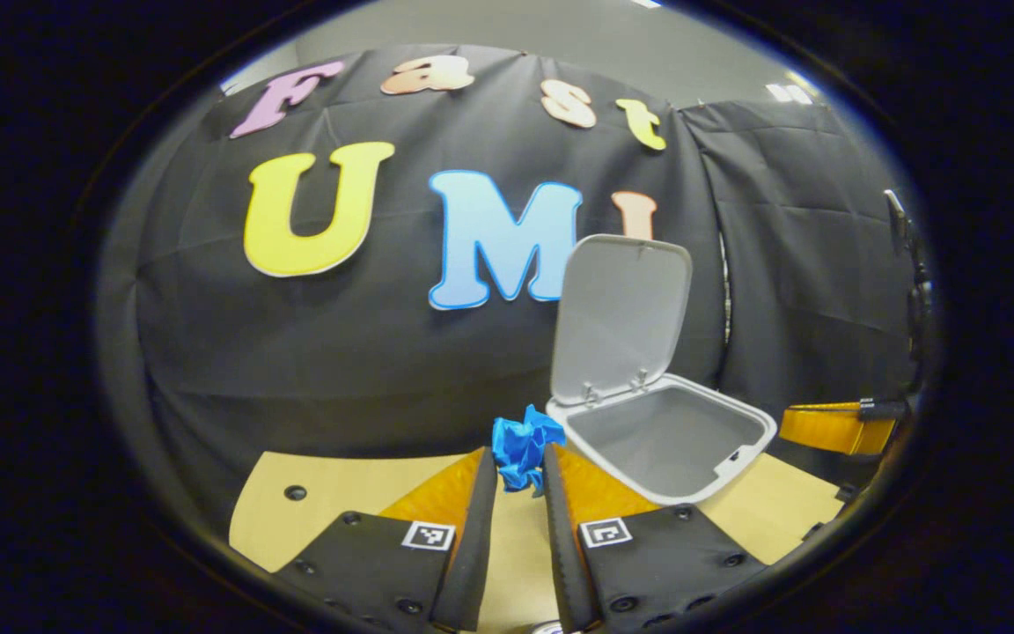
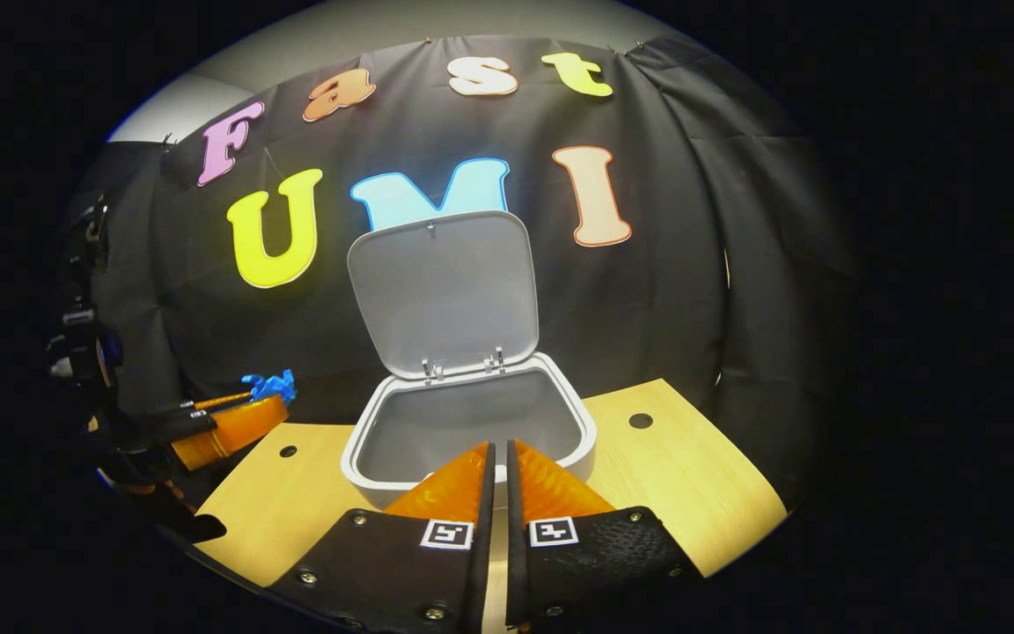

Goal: Press the lid of the desktop garbage bin to open it, pick up the crumpled paper on the desktop and throw it into the bin, then pick up the pop can on the desktop and drop it into the bin, and finally close the garbage bin lid.

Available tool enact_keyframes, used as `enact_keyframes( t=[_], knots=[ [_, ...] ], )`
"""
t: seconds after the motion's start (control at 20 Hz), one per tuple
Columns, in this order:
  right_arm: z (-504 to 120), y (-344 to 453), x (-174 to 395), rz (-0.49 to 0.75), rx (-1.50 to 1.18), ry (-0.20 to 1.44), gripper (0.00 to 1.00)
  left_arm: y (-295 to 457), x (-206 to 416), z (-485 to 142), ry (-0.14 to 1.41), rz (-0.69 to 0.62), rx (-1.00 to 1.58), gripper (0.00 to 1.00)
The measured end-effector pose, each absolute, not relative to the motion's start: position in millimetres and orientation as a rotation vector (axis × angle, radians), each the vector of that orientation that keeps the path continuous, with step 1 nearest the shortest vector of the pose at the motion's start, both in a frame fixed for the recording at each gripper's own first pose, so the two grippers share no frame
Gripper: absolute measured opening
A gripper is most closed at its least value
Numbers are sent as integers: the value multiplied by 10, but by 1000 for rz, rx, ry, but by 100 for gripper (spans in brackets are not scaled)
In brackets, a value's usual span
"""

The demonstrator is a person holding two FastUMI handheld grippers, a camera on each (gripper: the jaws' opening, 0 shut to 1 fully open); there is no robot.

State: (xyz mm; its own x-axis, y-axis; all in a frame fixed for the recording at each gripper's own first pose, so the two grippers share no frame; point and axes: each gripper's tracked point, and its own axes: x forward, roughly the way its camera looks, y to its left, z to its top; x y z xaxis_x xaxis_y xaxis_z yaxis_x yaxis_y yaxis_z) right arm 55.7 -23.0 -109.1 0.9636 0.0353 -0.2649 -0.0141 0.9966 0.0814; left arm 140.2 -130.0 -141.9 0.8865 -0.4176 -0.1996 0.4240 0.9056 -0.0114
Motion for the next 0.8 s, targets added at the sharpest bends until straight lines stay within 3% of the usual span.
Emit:
enact_keyframes(
  t=[0.05,0.15,0.2,0.25,0.3,0.35,0.4,0.45,0.75,0.8],
  knots=[
    [-1089,-244,542,22,87,268,9,-1443,1419,-1385,196,-463,24,38],
    [-1102,-245,507,17,101,268,9,-1664,1465,-1252,193,-491,7,38],
    [-1097,-246,487,15,102,267,9,-1744,1471,-1225,189,-504,4,46],
    [-1093,-264,473,11,103,266,9,-1821,1453,-1224,189,-517,4,46],
    [-1086,-278,462,8,106,264,9,-1902,1447,-1215,188,-532,6,38],
    [-1074,-291,451,5,110,262,9,-1971,1437,-1210,187,-545,8,38],
    [-1051,-306,441,0,112,258,9,-1976,1427,-1304,188,-556,11,30],
    [-1040,-321,430,-5,115,254,9,-2028,1441,-1295,185,-558,16,46],
    [-1044,-399,352,-22,127,254,9,-2198,1422,-1307,193,-570,13,90],
    [-1046,-394,343,-22,129,256,9,-2185,1419,-1306,193,-566,15,92]
  ],
)
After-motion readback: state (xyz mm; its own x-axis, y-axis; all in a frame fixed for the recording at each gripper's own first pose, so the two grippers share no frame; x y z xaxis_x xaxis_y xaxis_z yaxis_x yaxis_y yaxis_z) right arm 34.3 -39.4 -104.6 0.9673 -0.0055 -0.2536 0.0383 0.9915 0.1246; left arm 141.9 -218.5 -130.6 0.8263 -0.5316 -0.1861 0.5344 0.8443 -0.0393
